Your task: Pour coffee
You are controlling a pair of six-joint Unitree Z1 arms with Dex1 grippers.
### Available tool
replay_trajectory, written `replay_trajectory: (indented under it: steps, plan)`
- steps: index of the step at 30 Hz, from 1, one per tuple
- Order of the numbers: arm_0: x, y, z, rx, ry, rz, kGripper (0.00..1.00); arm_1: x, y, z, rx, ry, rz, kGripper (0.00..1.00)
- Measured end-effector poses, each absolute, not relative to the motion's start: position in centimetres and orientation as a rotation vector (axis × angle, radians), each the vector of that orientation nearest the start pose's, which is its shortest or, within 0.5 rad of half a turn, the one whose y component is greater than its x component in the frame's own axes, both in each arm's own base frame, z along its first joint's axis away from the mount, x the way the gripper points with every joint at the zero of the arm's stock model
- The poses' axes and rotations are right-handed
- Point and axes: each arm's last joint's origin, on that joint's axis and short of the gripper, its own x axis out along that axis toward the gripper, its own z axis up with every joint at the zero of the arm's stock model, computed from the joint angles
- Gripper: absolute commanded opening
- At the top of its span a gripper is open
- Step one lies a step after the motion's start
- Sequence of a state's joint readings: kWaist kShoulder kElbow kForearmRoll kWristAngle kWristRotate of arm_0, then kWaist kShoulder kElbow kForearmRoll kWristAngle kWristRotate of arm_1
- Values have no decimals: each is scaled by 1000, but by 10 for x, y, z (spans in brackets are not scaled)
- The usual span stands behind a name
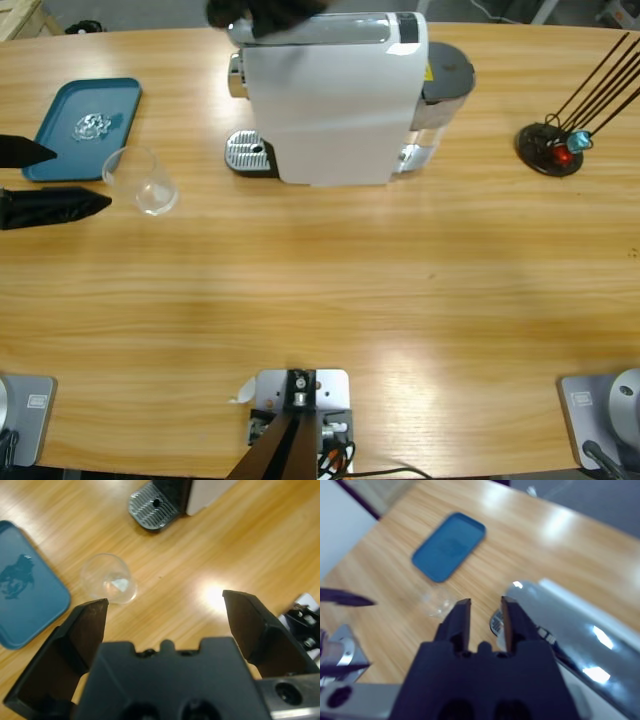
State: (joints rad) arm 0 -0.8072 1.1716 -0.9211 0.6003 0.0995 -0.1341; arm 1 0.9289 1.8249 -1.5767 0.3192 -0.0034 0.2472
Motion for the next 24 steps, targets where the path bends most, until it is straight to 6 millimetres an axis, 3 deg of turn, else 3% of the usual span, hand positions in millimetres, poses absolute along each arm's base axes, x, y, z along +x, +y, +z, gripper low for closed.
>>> replay_trajectory:
  steps: [4, 7, 12, 17, 24]
  plan:
    - [120, -114, 326, 228, 835, -513, 997, 221, 313, 439, -80, 461, 933, 1000]
    - [118, -109, 310, 233, 868, -463, 998, 194, 287, 467, -104, 410, 975, 1000]
    - [116, -102, 277, 231, 869, -410, 1000, 170, 253, 459, -135, 444, 974, 1000]
    - [116, -88, 238, 144, 775, -366, 1000, 167, 248, 443, -141, 483, 967, 1000]
    - [132, -83, 231, 80, 688, -371, 1000, 169, 250, 439, -117, 470, 966, 1000]
